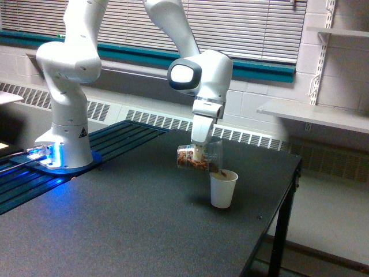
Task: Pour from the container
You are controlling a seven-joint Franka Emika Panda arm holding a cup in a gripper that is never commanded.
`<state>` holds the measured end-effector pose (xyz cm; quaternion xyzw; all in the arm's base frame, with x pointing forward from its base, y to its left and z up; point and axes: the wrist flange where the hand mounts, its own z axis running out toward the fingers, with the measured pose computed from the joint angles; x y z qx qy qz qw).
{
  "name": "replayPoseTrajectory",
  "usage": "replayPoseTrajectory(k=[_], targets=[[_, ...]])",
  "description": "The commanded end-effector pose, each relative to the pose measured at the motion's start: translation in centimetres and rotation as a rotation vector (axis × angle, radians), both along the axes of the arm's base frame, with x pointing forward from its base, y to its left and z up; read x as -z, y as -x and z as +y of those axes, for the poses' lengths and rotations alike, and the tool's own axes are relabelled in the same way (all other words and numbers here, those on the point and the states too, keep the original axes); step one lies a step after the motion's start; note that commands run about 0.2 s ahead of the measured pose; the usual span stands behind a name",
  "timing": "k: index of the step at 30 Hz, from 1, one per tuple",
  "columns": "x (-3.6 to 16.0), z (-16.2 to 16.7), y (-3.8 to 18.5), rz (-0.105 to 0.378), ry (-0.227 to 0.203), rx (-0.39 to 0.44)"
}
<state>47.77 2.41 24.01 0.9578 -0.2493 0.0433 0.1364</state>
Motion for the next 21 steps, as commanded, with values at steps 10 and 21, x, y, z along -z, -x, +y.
replayPoseTrajectory(k=[10, 21], targets=[[-0.47, 0.42, -0.29, 0.008, -0.004, -0.025], [-0.31, -0.24, 0.21, 0.039, -0.019, -0.005]])
